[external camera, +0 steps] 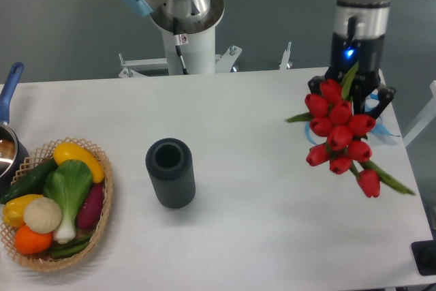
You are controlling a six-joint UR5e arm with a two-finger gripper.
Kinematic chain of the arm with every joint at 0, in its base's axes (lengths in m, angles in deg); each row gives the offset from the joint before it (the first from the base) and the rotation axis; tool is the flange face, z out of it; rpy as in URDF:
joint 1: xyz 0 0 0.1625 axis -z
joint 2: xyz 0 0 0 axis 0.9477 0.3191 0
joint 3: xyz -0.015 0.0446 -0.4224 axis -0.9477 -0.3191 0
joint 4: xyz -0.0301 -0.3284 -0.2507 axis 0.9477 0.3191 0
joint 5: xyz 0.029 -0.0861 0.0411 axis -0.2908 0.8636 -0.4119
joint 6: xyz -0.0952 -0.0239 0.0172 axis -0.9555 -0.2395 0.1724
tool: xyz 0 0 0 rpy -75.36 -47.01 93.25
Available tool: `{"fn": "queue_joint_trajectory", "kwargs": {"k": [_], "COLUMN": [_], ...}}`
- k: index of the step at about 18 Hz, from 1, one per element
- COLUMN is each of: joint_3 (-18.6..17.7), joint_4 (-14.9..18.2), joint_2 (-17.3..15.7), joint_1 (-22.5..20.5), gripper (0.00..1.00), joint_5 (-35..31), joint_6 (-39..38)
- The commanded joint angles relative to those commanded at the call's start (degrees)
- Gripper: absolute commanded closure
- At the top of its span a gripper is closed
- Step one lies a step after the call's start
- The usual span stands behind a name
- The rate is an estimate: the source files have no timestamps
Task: Place the flowers on the table
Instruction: 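Lower the held red tulips down toward the table surface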
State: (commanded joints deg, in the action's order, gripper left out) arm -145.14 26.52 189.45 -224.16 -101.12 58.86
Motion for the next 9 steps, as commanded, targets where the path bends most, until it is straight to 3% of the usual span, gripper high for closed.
{"fn": "queue_joint_trajectory", "kwargs": {"k": [4,9], "joint_3": [0.7,2.4], "joint_4": [-0.7,-0.7], "joint_2": [6.4,13.2], "joint_1": [3.7,4.7], "gripper": [0.64,0.63], "joint_5": [-10.3,-12.4], "joint_6": [2.0,2.0]}}
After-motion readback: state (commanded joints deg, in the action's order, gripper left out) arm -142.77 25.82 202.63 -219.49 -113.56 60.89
